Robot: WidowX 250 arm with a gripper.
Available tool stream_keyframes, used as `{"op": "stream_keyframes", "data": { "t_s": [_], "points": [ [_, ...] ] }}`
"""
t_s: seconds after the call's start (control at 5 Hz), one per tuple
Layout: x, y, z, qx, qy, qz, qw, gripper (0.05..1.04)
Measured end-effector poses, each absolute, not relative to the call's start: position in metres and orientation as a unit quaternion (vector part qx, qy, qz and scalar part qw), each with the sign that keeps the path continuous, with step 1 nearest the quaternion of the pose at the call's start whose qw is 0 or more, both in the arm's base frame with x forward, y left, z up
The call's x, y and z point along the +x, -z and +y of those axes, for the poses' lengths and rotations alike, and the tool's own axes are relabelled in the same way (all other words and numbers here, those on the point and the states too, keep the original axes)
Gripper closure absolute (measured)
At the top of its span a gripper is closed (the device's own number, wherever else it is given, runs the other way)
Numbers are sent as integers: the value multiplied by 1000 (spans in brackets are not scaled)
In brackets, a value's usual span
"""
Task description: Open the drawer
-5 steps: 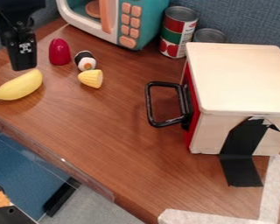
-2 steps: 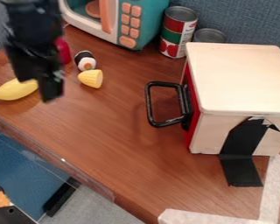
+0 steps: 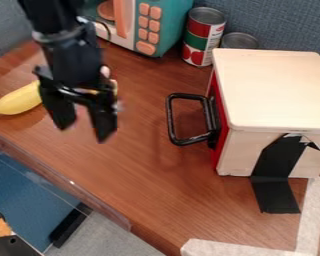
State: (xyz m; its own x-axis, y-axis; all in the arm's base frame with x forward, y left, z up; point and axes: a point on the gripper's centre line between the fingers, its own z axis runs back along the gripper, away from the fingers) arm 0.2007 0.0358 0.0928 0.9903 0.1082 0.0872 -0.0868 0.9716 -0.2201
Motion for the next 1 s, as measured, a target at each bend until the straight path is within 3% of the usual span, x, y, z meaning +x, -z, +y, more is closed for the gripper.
{"op": "stream_keyframes", "data": {
  "t_s": [0.2, 0.4, 1.0],
  "points": [
    [216, -87, 10, -125, -80, -67, 987, 85],
    [231, -82, -3, -120, -104, -90, 983, 85],
    [297, -73, 12, -106, -225, -159, 955, 85]
  ]
}}
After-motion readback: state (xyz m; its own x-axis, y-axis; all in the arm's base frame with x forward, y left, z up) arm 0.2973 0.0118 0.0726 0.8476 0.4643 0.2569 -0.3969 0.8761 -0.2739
